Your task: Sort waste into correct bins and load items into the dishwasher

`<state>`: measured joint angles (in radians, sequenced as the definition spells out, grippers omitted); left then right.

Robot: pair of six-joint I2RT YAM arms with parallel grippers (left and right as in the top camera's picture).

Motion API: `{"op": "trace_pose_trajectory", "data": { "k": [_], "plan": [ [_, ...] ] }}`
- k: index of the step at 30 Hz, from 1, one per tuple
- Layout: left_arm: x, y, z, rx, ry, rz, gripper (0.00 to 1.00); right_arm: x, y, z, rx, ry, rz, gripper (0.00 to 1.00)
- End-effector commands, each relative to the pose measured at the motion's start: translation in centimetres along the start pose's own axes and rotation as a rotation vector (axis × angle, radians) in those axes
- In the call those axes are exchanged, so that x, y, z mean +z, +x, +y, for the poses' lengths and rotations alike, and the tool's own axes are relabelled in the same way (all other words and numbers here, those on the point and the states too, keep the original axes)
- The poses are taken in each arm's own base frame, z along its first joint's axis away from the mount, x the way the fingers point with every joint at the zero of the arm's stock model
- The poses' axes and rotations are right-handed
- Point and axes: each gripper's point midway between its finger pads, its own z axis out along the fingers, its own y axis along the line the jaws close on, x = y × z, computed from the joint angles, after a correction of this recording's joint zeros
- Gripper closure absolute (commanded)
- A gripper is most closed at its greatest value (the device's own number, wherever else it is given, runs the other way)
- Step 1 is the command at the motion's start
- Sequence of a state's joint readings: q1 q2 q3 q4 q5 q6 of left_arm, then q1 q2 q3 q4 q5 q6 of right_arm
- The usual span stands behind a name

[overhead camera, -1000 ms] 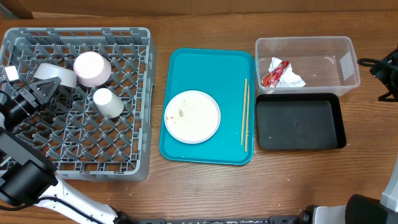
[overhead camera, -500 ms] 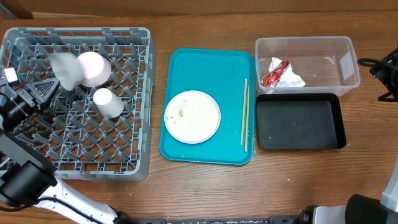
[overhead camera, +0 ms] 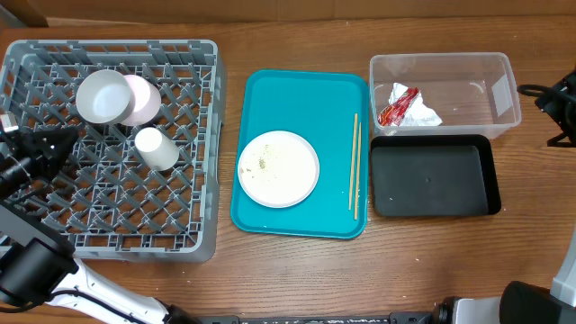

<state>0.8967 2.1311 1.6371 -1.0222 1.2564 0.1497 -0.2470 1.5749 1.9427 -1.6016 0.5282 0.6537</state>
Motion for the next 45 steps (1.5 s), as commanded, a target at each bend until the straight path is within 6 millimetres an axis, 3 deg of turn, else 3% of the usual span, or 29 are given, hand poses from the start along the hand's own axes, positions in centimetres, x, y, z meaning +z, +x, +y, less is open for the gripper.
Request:
{"op": "trace_pose_trajectory", "data": {
  "k": [1,4,6,7,12,16,22,27,32,39,45],
  "plan": [
    [0.0,0.3,-5.9,0.2,-0.004,-0.004,0.81,-0.2,-0.2,-0.2,0.006,0.002,-0.011,0.0],
    [0.7,0.9,-9.1,0.33,-0.056,0.006,0.76,-0.2,-0.2,-0.2,0.006,0.002,-0.011,0.0],
    [1.5,1.6,-10.6,0.418,-0.149,0.021,0.62,-0.2,-0.2,-0.2,0.006,0.002,-0.011,0.0],
    [2.1,1.8,-10.9,0.448,-0.22,0.026,0.52,-0.2,-0.2,-0.2,0.006,0.002,-0.01,0.0],
    [5.5,2.7,-10.8,0.583,-0.678,0.018,0.3,-0.2,-0.2,-0.2,0.006,0.002,-0.011,0.0],
    [8.3,3.1,-10.2,0.681,-0.945,-0.009,0.3,-0.2,-0.2,-0.2,0.006,0.001,-0.011,0.0],
    [8.5,1.2,-9.2,0.77,-1.398,-0.222,0.31,-0.2,-0.2,-0.2,0.006,0.001,-0.011,0.0],
    [9.7,1.0,-7.8,0.784,-1.445,-0.22,0.32,-0.2,-0.2,-0.2,0.006,0.001,-0.011,0.0],
    [9.2,0.4,-5.3,0.747,-1.488,-0.184,0.33,-0.2,-0.2,-0.2,0.006,0.001,-0.011,0.0],
    [12.8,2.3,-2.1,0.685,-1.285,0.001,0.37,-0.2,-0.2,-0.2,0.006,0.001,-0.011,0.0],
    [13.9,2.8,-1.5,0.672,-1.237,0.03,0.37,-0.2,-0.2,-0.2,0.006,0.001,-0.011,0.0]
  ]
}}
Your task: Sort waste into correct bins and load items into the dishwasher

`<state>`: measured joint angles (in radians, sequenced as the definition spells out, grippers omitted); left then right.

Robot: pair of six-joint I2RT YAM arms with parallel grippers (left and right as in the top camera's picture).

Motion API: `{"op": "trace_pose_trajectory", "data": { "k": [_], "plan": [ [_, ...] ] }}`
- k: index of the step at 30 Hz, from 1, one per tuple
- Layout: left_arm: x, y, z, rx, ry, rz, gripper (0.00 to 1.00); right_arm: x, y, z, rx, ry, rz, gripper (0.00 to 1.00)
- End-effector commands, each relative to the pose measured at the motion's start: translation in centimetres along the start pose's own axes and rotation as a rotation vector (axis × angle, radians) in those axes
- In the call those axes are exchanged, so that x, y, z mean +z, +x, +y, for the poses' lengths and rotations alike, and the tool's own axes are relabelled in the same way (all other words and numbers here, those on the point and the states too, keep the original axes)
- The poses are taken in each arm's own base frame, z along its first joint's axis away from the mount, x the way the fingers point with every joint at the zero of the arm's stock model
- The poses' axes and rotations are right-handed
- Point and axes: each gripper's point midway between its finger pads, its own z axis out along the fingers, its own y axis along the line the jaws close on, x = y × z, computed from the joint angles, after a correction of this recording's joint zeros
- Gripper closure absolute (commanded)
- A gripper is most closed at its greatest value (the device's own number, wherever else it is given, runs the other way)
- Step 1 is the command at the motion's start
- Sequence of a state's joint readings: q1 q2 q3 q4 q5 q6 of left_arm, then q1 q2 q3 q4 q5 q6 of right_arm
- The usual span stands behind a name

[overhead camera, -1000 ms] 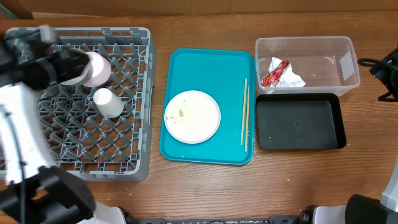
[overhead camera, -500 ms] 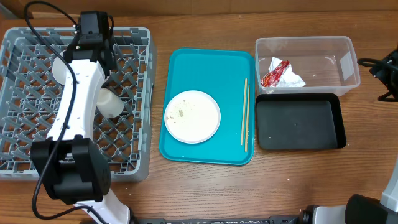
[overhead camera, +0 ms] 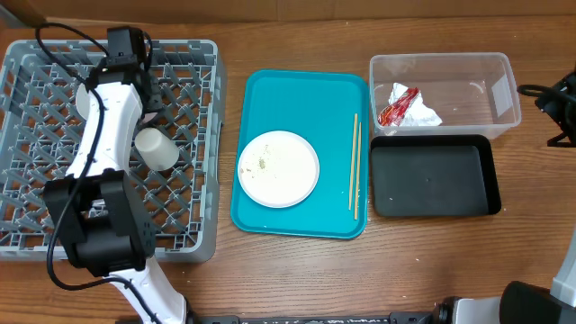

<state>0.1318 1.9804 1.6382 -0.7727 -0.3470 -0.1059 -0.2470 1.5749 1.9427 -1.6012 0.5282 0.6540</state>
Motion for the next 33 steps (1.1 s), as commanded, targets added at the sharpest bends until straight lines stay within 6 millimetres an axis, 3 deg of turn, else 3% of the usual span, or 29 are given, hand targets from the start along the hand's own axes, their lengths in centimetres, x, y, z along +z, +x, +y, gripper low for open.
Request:
{"op": "trace_pose_trajectory", "data": {
  "k": [1,8,13,18,23,27,33],
  "plan": [
    [0.3,0.0,-1.0,-0.007,0.048,0.002,0.44,-0.2,-0.2,-0.2,0.006,0.002,-0.01,0.0],
    [-0.2,0.0,-0.5,-0.111,0.051,0.006,0.96,-0.2,-0.2,-0.2,0.006,0.002,-0.01,0.0],
    [-1.9,-0.8,0.0,-0.227,0.148,-0.009,0.96,-0.2,-0.2,-0.2,0.006,0.002,-0.011,0.0],
    [-4.9,-2.5,0.1,-0.34,0.466,-0.033,0.96,-0.2,-0.2,-0.2,0.006,0.002,-0.01,0.0],
    [-7.1,-3.6,2.4,-0.453,0.802,-0.046,0.96,-0.2,-0.2,-0.2,0.006,0.002,-0.01,0.0],
    [-8.4,-3.9,5.1,-0.445,1.008,-0.112,0.96,-0.2,-0.2,-0.2,0.006,0.002,-0.011,0.0],
    [-8.3,-3.2,7.3,-0.444,1.294,-0.172,0.96,-0.2,-0.2,-0.2,0.006,0.002,-0.01,0.0]
  ]
}}
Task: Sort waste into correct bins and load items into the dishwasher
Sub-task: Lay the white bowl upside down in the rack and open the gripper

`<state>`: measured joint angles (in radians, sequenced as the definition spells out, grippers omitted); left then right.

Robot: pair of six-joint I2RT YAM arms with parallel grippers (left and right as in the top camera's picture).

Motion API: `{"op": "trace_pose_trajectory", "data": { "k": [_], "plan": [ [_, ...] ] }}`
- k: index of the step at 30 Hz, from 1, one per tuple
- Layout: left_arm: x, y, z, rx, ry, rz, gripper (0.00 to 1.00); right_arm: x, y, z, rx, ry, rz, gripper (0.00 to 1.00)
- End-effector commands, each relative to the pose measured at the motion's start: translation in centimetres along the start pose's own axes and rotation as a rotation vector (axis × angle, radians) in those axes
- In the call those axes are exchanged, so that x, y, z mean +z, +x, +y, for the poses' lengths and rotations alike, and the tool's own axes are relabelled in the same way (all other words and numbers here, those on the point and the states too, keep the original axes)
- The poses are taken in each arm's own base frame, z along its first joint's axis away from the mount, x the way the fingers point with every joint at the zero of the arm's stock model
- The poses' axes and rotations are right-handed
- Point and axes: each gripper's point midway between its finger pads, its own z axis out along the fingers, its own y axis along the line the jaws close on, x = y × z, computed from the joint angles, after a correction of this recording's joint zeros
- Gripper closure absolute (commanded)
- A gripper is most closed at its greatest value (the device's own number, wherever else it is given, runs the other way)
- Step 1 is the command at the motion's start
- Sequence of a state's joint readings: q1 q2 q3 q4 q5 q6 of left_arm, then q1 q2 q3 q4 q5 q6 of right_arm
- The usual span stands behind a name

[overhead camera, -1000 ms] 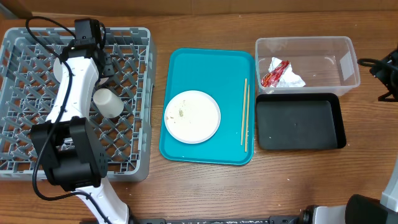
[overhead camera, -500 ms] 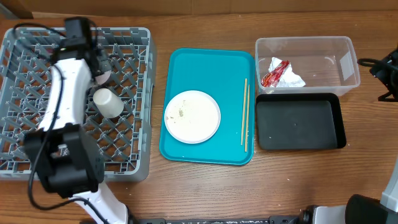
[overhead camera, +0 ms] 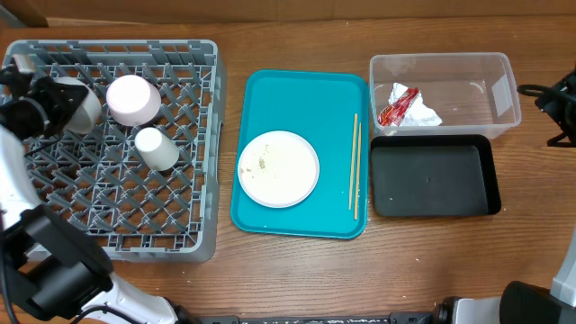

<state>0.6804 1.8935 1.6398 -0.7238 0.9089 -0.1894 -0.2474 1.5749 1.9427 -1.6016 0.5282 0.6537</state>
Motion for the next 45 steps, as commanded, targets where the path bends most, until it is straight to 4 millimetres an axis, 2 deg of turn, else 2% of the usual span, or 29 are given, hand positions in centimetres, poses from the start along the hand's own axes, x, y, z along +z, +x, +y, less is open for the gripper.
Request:
{"op": "trace_pose_trajectory", "data": {
  "k": [1,8,12,22,27,30,38,42,45],
  "plan": [
    [0.2,1.1,-1.8,0.022,0.36,0.062,0.96,-0.2,-0.2,-0.2,0.006,0.002,-0.01,0.0],
    [1.0,2.0,0.5,-0.099,0.63,0.091,0.96,-0.2,-0.2,-0.2,0.006,0.001,-0.011,0.0],
    [0.8,2.0,1.7,-0.133,0.622,0.082,0.96,-0.2,-0.2,-0.2,0.006,0.001,-0.011,0.0],
    [-2.0,0.9,3.4,-0.208,0.587,0.03,0.96,-0.2,-0.2,-0.2,0.006,0.001,-0.011,0.0],
    [-2.1,1.7,5.9,-0.309,0.458,0.043,0.96,-0.2,-0.2,-0.2,0.006,0.001,-0.011,0.0],
    [-2.1,2.1,7.0,-0.358,0.402,0.054,0.82,-0.2,-0.2,-0.2,0.006,0.001,-0.011,0.0],
    [-2.2,3.1,9.7,-0.482,0.197,0.083,0.66,-0.2,-0.2,-0.2,0.006,0.001,-0.011,0.0],
    [-3.0,2.7,9.2,-0.478,0.133,0.07,0.54,-0.2,-0.2,-0.2,0.006,0.001,-0.011,0.0],
    [-4.5,1.9,7.8,-0.433,0.082,0.044,0.49,-0.2,-0.2,-0.2,0.006,0.001,-0.011,0.0]
  ]
}}
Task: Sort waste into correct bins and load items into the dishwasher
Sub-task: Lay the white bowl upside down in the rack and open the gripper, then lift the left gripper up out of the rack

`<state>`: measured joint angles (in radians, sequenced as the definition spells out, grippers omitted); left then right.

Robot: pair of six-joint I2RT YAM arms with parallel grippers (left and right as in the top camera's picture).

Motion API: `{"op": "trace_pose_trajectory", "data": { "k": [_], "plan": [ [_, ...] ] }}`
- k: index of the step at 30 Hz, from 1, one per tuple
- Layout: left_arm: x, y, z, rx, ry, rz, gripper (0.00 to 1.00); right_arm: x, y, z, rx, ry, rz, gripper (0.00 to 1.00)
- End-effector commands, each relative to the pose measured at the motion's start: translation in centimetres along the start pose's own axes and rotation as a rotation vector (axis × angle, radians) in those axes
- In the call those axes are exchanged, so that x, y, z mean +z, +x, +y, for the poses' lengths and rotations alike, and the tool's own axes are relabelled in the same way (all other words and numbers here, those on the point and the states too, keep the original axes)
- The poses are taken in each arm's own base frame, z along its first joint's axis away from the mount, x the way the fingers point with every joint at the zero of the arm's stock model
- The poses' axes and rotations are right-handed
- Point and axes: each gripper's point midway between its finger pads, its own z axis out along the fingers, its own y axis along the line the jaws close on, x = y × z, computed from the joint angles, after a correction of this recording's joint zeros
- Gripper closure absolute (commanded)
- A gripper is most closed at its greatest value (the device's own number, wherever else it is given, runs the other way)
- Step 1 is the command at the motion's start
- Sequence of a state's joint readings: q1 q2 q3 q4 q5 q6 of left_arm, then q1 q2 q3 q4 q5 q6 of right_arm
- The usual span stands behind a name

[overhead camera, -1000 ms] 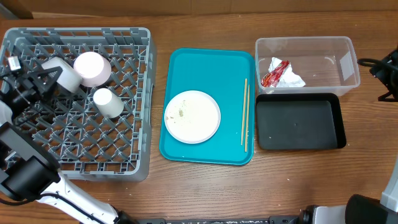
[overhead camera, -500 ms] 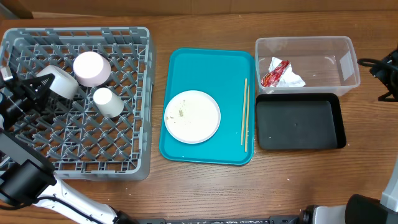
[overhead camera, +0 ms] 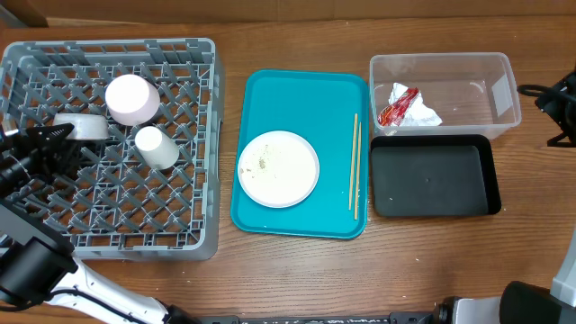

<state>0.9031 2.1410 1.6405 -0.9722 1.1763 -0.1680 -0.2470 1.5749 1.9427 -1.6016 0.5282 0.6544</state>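
The grey dish rack [overhead camera: 202, 135] fills the left of the table. In it a pink bowl [overhead camera: 132, 97] lies upside down, a white cup [overhead camera: 155, 148] lies beside it, and a white bowl [overhead camera: 79, 126] stands on its edge to their left. My left gripper [overhead camera: 56, 137] is at the rack's left side, just short of the white bowl, open and holding nothing. On the teal tray [overhead camera: 301, 90] are a white plate [overhead camera: 278, 167] with crumbs and a pair of chopsticks [overhead camera: 355, 166]. My right gripper [overhead camera: 551, 101] sits at the far right edge, only partly in view.
A clear bin [overhead camera: 490, 85] at the back right holds a red and white wrapper [overhead camera: 407, 106]. In front of it is a black bin [overhead camera: 435, 175] with nothing showing inside. Bare wooden table runs along the front.
The white bowl, then in my left gripper at the rack's back left, now stands on edge lower in the rack. The gripper has let go and drawn back to the left edge.
The white bowl first lay over the pink bowl at the rack's back, my left gripper at the left edge. Then the arm was stretched over the bowls. Then it held the white bowl apart at the back left; now that bowl stands racked.
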Motion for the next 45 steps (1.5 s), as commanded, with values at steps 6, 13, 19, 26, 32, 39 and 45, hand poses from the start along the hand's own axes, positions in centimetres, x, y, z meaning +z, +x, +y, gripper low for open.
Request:
{"op": "trace_pose_trajectory", "data": {
  "k": [6,13,19,26,32,39,45],
  "plan": [
    [-5.6,0.9,-7.8,0.205,-0.291,-0.206,0.59,-0.2,-0.2,-0.2,0.006,0.001,-0.011,0.0],
    [-8.3,2.0,-10.4,0.301,-0.566,-0.4,0.86,-0.2,-0.2,-0.2,0.006,0.002,-0.011,0.0],
    [-5.3,1.0,-10.1,0.404,-0.72,-0.423,0.96,-0.2,-0.2,-0.2,0.006,0.001,-0.011,0.0],
    [-0.5,-1.2,-5.4,0.444,-0.96,-0.39,0.96,-0.2,-0.2,-0.2,0.006,0.002,-0.011,0.0],
    [1.7,-2.1,-0.2,0.395,-1.068,-0.307,0.96,-0.2,-0.2,-0.2,0.006,0.001,-0.011,0.0],
    [0.1,-2.1,1.0,0.374,-1.176,-0.32,0.96,-0.2,-0.2,-0.2,0.006,0.002,-0.01,0.0],
    [-2.8,-1.1,2.0,0.226,-1.299,-0.402,0.96,-0.2,-0.2,-0.2,0.006,0.001,-0.011,0.0]
  ]
}}
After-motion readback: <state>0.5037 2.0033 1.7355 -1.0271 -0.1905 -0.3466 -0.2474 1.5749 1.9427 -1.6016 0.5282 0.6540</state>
